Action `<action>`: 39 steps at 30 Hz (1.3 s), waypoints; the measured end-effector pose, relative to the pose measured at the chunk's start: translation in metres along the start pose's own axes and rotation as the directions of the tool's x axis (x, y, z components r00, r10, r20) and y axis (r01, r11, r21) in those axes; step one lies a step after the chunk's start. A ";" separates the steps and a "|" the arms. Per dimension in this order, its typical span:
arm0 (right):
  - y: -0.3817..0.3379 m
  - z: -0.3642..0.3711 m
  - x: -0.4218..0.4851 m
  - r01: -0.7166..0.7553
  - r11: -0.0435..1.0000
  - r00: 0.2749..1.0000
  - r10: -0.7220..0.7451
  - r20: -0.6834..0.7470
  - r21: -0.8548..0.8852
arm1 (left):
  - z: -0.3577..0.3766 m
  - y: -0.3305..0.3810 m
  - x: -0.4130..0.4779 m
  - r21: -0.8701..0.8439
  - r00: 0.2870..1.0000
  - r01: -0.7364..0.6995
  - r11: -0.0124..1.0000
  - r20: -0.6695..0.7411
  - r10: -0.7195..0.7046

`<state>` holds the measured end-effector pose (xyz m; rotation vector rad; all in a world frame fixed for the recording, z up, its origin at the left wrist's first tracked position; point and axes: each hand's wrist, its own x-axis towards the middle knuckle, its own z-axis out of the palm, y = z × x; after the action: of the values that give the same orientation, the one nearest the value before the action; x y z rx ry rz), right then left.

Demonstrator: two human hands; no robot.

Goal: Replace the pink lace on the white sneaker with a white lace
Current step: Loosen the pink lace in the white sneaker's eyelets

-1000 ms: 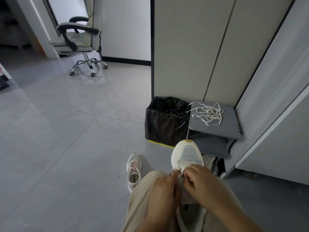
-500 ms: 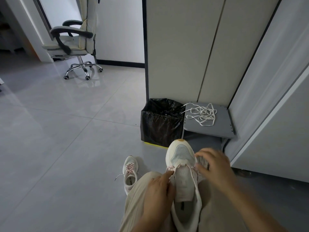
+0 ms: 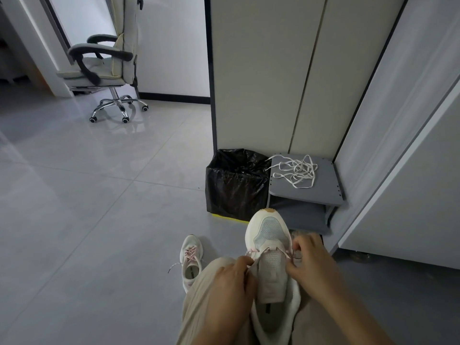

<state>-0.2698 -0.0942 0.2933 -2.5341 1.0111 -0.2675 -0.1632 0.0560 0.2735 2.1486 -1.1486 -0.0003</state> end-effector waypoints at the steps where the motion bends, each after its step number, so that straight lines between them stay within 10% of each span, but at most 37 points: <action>1: -0.001 0.001 0.000 0.012 1.000 1.000 -0.012 0.006 0.006 | 0.002 0.001 0.001 0.056 1.000 -0.012 0.998 0.001 0.012; 12: -0.008 0.003 -0.001 -0.036 0.978 0.999 0.029 0.037 0.207 | 0.028 0.022 0.048 0.298 0.932 -0.344 0.890 -0.005 0.362; 22: -0.005 0.002 0.002 -0.076 0.964 0.997 0.071 0.028 0.254 | 0.019 0.008 0.074 0.235 0.645 -0.748 0.621 0.032 0.764; 30: -0.003 0.005 -0.002 0.044 0.984 0.999 -0.045 0.000 0.173 | 0.023 -0.010 0.057 -0.015 0.852 -0.522 0.853 -0.061 0.520; 39: -0.006 0.003 -0.005 0.093 0.989 0.996 -0.090 -0.028 0.117 | 0.023 0.007 0.066 0.088 0.841 -0.540 0.837 0.098 0.532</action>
<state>-0.2687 -0.0853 0.2927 -2.4781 0.8619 -0.3716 -0.1351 -0.0077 0.2799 1.8554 -1.7999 0.2492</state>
